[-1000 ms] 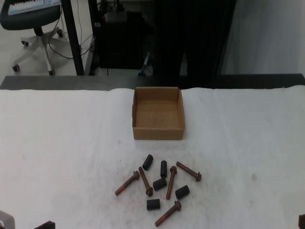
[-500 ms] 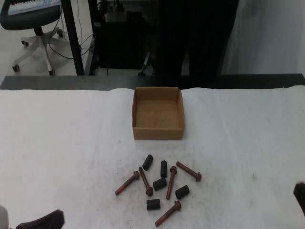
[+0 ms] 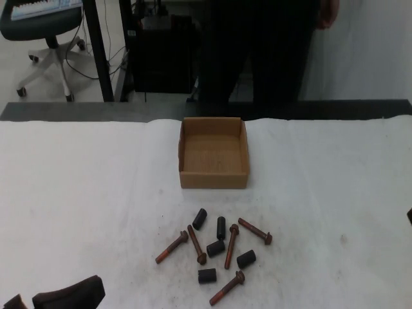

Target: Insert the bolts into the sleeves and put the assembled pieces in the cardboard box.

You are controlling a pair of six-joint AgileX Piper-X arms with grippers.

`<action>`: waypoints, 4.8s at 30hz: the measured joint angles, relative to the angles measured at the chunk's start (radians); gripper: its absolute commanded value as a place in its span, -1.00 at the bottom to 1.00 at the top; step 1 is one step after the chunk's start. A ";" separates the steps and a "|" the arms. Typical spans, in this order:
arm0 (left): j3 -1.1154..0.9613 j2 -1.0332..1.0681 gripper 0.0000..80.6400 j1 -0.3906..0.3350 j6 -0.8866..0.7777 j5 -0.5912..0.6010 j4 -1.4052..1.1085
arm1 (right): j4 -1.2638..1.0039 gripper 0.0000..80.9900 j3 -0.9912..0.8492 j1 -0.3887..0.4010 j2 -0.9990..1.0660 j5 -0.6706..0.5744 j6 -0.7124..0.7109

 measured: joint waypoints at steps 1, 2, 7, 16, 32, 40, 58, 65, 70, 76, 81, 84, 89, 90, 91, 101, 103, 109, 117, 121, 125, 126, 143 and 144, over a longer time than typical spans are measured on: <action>0.000 0.000 -0.99 0.000 -0.003 0.000 0.000 | -0.004 -0.98 0.000 0.000 0.000 -0.002 0.016; 0.000 0.000 -0.99 0.000 -0.012 0.000 0.000 | -0.004 -0.98 0.000 0.000 0.000 -0.002 0.020; 0.000 0.000 -0.99 0.000 -0.051 0.000 0.000 | -0.044 -0.98 0.000 0.000 0.000 0.007 0.083; 0.000 0.000 -0.99 0.000 -0.105 0.000 -0.055 | -0.019 -0.68 0.000 0.000 0.010 -0.055 0.092; -0.594 0.840 -0.39 -0.009 0.235 0.272 0.182 | 0.008 -0.13 -0.470 0.274 0.763 -0.370 -0.012; -0.856 1.113 0.08 -0.104 0.540 0.050 0.559 | 0.420 -0.13 -0.792 0.396 1.068 -0.164 -0.528; -1.048 1.502 0.08 -0.478 0.927 -0.385 0.589 | 0.646 -0.13 -0.877 0.336 1.135 0.012 -0.746; -1.048 1.601 0.08 -0.506 0.913 -0.539 0.546 | 0.662 -0.13 -0.877 0.324 1.135 0.049 -0.749; -1.048 1.606 0.08 -0.506 0.836 -0.604 0.536 | 0.662 -0.13 -0.877 0.306 1.135 0.075 -0.749; -1.048 1.634 0.08 -0.494 0.785 -0.614 0.454 | 0.662 -0.13 -0.877 0.279 1.135 0.082 -0.749; -1.049 1.691 0.08 -0.468 0.783 -0.621 0.403 | 0.662 -0.13 -0.879 0.265 1.135 0.084 -0.749; -1.049 1.725 0.08 -0.450 0.766 -0.619 0.408 | 0.662 -0.13 -0.879 0.265 1.135 0.084 -0.749; -1.049 1.755 0.08 -0.434 0.732 -0.619 0.412 | 0.662 -0.13 -0.879 0.265 1.135 0.084 -0.749; -1.049 1.759 0.08 -0.432 0.729 -0.619 0.412 | 0.662 -0.13 -0.879 0.265 1.135 0.084 -0.749; -1.049 1.762 0.08 -0.432 0.727 -0.619 0.412 | 0.662 -0.13 -0.879 0.265 1.135 0.084 -0.749; -1.049 1.786 0.08 -0.432 0.719 -0.548 0.397 | 0.707 -0.13 -0.879 0.265 1.135 0.084 -0.749; -1.049 1.786 0.08 -0.432 0.719 -0.518 0.378 | 0.707 -0.13 -0.879 0.265 1.135 0.084 -0.749; -1.049 1.786 0.08 -0.432 0.727 -0.494 0.342 | 0.707 -0.13 -0.879 0.265 1.135 0.084 -0.749; -1.060 1.818 0.08 -0.432 0.798 -0.497 0.340 | 0.707 -0.13 -0.879 0.265 1.135 0.084 -0.749; -1.062 1.824 0.08 -0.432 0.852 -0.512 0.340 | 0.707 -0.13 -0.879 0.265 1.135 0.084 -0.749; -1.066 1.826 0.07 -0.432 0.874 -0.518 0.340 | 0.707 -0.13 -0.879 0.265 1.135 0.084 -0.749; -1.066 1.826 0.04 -0.432 0.881 -0.523 0.340 | 0.707 -0.13 -0.879 0.265 1.135 0.084 -0.749; -1.069 1.825 -0.99 -0.438 0.964 -0.556 0.341 | 0.707 -0.13 -0.879 0.265 1.135 0.140 -0.749; -1.069 1.821 -0.99 -0.438 0.945 -0.556 0.340 | 0.707 -0.13 -0.879 0.265 1.135 0.146 -0.749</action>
